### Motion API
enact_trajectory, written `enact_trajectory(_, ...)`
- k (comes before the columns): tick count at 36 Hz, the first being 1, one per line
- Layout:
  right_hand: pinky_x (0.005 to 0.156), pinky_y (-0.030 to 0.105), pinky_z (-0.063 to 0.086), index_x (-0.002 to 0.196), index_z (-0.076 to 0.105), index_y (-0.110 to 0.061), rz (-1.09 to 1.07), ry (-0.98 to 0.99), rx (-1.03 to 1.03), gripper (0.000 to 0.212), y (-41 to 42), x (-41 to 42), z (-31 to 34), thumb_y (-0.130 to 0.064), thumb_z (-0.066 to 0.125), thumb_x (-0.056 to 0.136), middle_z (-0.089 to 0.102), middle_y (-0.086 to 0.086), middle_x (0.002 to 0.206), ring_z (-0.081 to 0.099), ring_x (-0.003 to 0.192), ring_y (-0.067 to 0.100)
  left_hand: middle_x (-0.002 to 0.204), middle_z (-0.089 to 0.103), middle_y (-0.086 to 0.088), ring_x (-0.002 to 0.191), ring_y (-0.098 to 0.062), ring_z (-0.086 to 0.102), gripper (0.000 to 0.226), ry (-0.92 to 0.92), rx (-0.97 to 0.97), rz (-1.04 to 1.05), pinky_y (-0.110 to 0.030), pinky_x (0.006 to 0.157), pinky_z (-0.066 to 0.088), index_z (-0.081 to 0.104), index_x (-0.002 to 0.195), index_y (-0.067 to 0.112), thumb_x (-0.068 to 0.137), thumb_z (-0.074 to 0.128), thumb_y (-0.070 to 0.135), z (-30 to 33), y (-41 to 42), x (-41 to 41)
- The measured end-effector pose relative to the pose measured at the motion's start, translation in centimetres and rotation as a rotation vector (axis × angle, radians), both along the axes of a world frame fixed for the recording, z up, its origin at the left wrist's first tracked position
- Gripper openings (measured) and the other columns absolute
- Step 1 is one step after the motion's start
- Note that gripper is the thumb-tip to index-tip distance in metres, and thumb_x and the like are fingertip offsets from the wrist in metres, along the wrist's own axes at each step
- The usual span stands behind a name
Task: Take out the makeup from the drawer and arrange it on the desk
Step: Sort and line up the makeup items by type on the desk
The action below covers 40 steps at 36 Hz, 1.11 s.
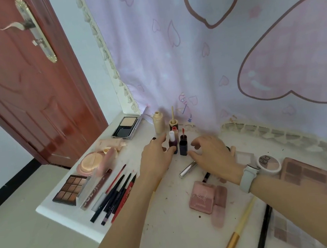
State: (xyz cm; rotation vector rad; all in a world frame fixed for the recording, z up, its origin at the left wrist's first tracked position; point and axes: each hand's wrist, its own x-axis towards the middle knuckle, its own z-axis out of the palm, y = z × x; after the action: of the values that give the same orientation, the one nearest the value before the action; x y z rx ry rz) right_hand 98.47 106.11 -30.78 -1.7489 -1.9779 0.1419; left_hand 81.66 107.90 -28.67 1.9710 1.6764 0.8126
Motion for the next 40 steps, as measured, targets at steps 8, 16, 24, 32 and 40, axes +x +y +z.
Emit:
enact_trajectory(8, 0.082, 0.027, 0.029, 0.12, 0.058, -0.027, 0.389, -0.245, -0.024, 0.031, -1.5, 1.6, 0.2, -0.024, 0.048, 0.092, 0.058, -0.011, 0.114, 0.042, 0.109, 0.013, 0.122, 0.06, 0.006, 0.087, 0.0, 0.053, 0.035, -0.11, 0.117, 0.028, -0.002, 0.068, 0.035, 0.057, 0.125, 0.017, 0.09, 0.059, 0.021, -0.5, -3.7, -1.0)
enact_trajectory(16, 0.081, 0.029, 0.034, 0.109, 0.064, -0.017, 0.529, -0.43, 0.109, 0.023, -1.2, 1.1, 2.9, -0.027, 0.048, 0.095, 0.057, 0.0, 0.104, 0.049, 0.099, 0.019, 0.116, 0.061, 0.006, 0.084, 0.011, 0.052, 0.027, -0.212, 0.101, 0.036, 0.004, 0.066, 0.037, 0.06, 0.119, 0.017, 0.092, 0.055, 0.018, -0.2, -6.4, -1.7)
enact_trajectory(24, 0.061, 0.017, 0.041, 0.085, 0.057, -0.014, 0.289, 0.774, -0.151, 0.009, -5.3, 0.7, 7.4, -0.007, 0.06, 0.087, 0.058, -0.004, 0.069, 0.049, 0.059, 0.004, 0.111, 0.055, 0.021, 0.096, 0.007, 0.053, 0.037, -0.317, 0.136, -0.135, -0.005, 0.075, 0.043, 0.051, 0.126, 0.027, 0.09, 0.058, 0.029, 1.3, -8.9, -1.2)
enact_trajectory(32, 0.04, 0.027, 0.034, 0.076, 0.067, -0.016, 0.255, 1.137, -0.288, 0.026, -7.5, 1.6, 6.7, -0.027, 0.051, 0.094, 0.045, -0.001, 0.049, 0.033, 0.044, 0.012, 0.075, 0.045, 0.013, 0.06, -0.007, 0.042, 0.022, -0.04, 0.304, -0.239, -0.029, 0.056, 0.04, 0.059, 0.111, 0.015, 0.097, 0.045, 0.023, 2.4, -10.1, 0.5)
enact_trajectory(40, 0.045, 0.037, 0.044, 0.089, 0.051, -0.024, 0.184, 0.866, -0.063, 0.018, -8.7, 0.9, 7.1, -0.01, 0.043, 0.097, 0.04, -0.009, 0.057, 0.038, 0.048, 0.009, 0.053, 0.037, 0.011, 0.047, -0.008, 0.037, 0.028, 0.059, 0.232, -0.232, -0.024, 0.046, 0.027, 0.059, 0.101, 0.018, 0.099, 0.034, 0.03, 2.5, -10.8, 0.9)
